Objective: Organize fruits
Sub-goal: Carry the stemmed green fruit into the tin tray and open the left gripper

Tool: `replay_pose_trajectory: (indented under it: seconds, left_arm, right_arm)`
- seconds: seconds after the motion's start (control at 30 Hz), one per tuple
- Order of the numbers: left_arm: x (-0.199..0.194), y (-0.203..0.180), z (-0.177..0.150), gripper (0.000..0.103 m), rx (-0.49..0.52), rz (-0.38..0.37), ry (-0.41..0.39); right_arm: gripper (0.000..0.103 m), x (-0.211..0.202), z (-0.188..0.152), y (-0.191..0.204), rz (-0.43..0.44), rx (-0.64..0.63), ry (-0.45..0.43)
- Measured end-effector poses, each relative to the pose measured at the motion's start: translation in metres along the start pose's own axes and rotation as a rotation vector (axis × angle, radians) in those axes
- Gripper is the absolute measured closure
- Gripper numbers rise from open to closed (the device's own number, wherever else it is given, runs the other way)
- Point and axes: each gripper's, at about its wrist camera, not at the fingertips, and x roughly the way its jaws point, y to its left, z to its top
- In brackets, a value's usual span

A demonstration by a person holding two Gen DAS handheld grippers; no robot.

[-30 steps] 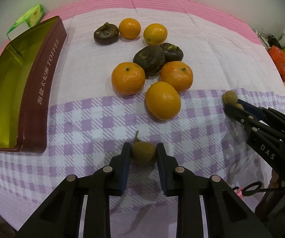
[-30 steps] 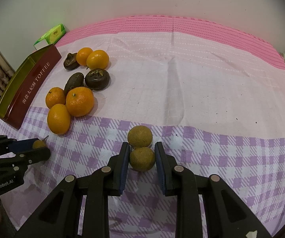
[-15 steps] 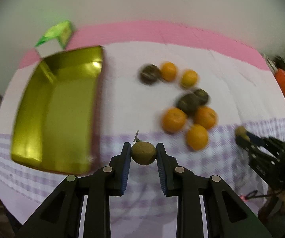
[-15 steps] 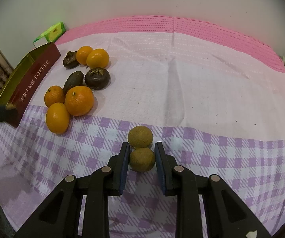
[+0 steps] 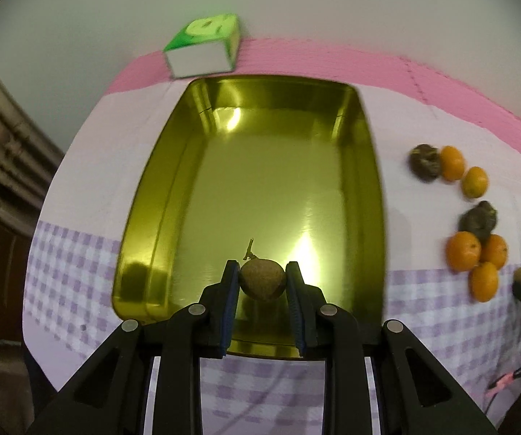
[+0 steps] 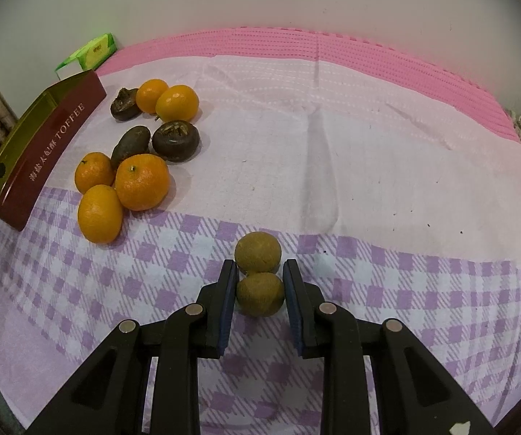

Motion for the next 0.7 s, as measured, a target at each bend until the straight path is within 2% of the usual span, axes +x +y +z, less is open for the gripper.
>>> replay_pose_trajectory:
  seconds: [0.3,0.7]
  left_arm:
    - [0.018,0.019,-0.005,0.076,-0.022,0.014,0.02]
    - [0.029,0.019,-0.009,0.076,-0.028,0.013,0.041]
  right_arm:
    - [0.079,0.001,0.002,0.004,-0.025,0.007,0.003]
    - [0.079,0.003,0.003,0.005,-0.043,0.011,0.006]
